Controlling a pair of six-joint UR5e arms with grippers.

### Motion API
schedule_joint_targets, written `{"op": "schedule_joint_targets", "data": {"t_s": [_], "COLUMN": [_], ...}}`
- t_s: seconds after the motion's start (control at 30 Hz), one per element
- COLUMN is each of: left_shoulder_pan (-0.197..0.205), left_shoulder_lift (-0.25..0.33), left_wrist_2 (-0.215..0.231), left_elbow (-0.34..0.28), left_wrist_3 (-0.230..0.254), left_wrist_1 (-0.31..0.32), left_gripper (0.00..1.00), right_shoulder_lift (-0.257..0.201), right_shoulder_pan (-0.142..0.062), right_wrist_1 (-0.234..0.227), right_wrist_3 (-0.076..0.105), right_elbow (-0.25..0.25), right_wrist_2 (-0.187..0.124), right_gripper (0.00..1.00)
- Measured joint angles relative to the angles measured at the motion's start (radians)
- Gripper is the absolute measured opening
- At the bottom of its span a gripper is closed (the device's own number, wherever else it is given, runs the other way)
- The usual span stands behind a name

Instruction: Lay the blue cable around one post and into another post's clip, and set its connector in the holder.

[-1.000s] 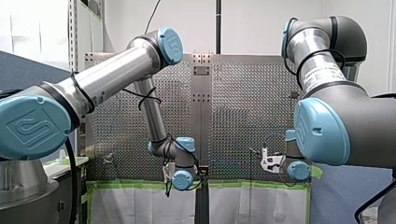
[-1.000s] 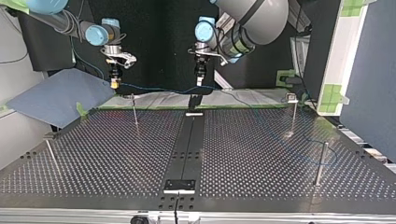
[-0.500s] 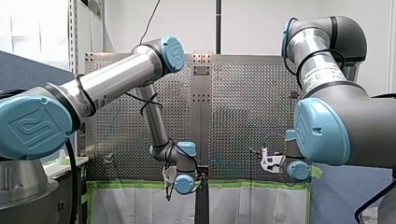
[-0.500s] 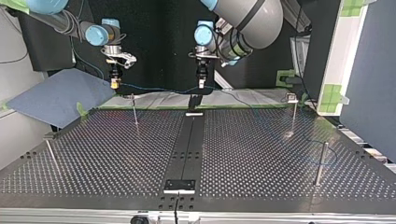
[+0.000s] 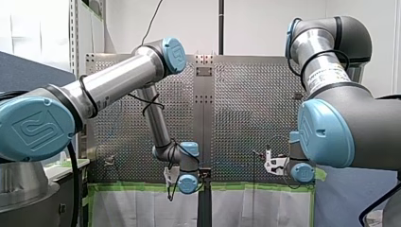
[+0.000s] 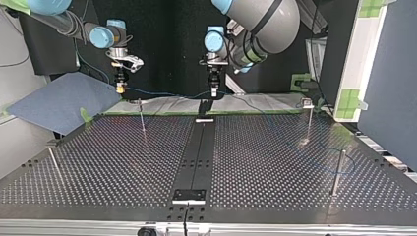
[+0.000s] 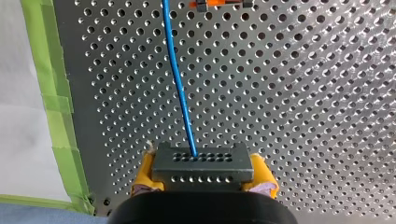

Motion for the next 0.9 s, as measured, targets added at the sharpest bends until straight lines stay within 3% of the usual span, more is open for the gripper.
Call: {"op": "schedule_joint_targets", "data": {"t_s": [0.43, 0.9], "left_shoulder_pan": [0.001, 0.007], "left_shoulder_lift": [0.000, 0.001], "left_wrist_2": [-0.030, -0.076], "left_elbow": [0.009, 0.009], "left_wrist_3": [-0.019, -0.022], "left_wrist_1": [-0.058, -0.074], "left_gripper": [1.00, 1.00], "right_shoulder_lift": [0.000, 0.000], "right_shoulder_pan": [0.002, 0.002], "right_wrist_1": [0.011, 0.008], "right_wrist_3": [-0.004, -0.005], "right_elbow": [-0.001, 0.000], "right_wrist_2": [0.001, 0.000], "right_gripper": [0.00, 0.00]}}
